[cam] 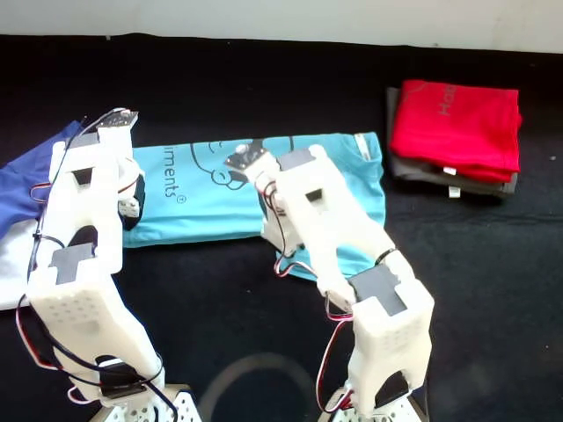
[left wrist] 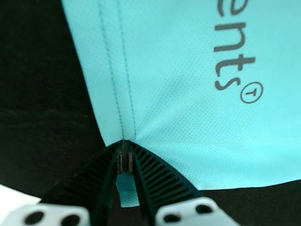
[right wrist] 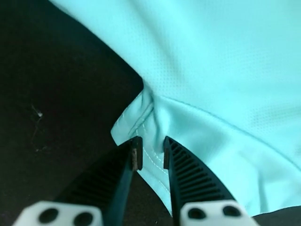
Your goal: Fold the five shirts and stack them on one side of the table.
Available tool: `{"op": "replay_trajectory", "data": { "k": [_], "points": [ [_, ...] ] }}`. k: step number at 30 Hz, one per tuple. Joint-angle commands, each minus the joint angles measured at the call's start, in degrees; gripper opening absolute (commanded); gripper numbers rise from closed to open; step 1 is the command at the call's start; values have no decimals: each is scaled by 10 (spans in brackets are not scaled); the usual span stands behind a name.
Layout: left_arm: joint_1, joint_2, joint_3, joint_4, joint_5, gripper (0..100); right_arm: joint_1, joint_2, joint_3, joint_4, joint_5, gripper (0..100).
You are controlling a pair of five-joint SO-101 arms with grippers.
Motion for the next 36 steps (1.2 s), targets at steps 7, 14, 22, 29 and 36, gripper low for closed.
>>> {"op": "replay_trajectory", "data": {
  "k": [7, 14, 22, 29, 36],
  "points": [
    [7, 6, 0, -18, 0, 8, -26, -40, 31, -1, 4, 87],
    [7, 6, 0, -18, 0, 8, -58, -38, -22, 38, 4, 87],
    [7, 6, 0, -18, 0, 8, -28, -39, -96, 141, 7, 87],
    [7, 6, 0, -18, 0, 8, -28, -36, -138, 237, 70, 136],
    [7, 6, 0, -18, 0, 8, -17, -35, -33, 181, 104, 244]
  ]
}}
